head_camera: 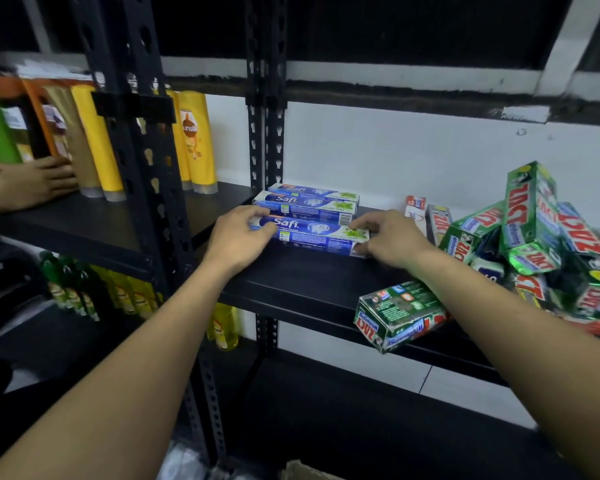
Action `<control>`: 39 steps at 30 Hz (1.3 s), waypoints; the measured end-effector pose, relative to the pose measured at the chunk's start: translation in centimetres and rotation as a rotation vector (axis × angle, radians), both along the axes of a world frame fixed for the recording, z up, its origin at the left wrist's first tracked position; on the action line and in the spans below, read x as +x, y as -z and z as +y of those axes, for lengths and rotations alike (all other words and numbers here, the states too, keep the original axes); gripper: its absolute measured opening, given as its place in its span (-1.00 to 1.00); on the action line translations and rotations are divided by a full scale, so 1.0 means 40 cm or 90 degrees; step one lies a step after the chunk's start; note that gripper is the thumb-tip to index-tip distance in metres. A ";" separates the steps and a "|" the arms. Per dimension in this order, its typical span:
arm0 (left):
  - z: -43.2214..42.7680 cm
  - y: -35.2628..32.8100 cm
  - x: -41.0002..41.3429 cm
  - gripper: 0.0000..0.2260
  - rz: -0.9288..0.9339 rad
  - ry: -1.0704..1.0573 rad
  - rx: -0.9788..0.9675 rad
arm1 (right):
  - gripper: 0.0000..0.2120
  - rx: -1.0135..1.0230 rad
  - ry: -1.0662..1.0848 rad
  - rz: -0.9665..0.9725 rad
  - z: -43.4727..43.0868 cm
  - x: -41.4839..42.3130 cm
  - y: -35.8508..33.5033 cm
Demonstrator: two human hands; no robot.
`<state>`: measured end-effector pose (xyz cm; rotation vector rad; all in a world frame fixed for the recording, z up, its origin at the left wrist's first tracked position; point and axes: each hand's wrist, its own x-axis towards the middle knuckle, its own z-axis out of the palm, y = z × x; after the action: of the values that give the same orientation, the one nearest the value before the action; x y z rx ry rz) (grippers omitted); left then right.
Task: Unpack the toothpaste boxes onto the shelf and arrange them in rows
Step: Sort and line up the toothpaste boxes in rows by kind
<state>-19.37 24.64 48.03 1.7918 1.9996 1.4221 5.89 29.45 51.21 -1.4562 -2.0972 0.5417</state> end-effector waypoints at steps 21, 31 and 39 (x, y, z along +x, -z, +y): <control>0.015 0.012 -0.021 -0.65 -0.042 -0.065 0.012 | -0.53 0.077 -0.034 -0.105 -0.011 0.010 0.020; 0.017 0.016 -0.024 -0.70 -0.059 -0.089 0.030 | -0.54 0.104 -0.008 -0.130 -0.022 -0.004 0.022; 0.022 0.018 -0.025 -0.65 -0.064 -0.147 0.037 | -0.68 0.153 0.108 -0.063 -0.030 -0.013 0.013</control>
<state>-20.36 25.53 47.30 1.5151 2.1920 1.6132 5.35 28.24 50.69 -1.5270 -2.0069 0.1501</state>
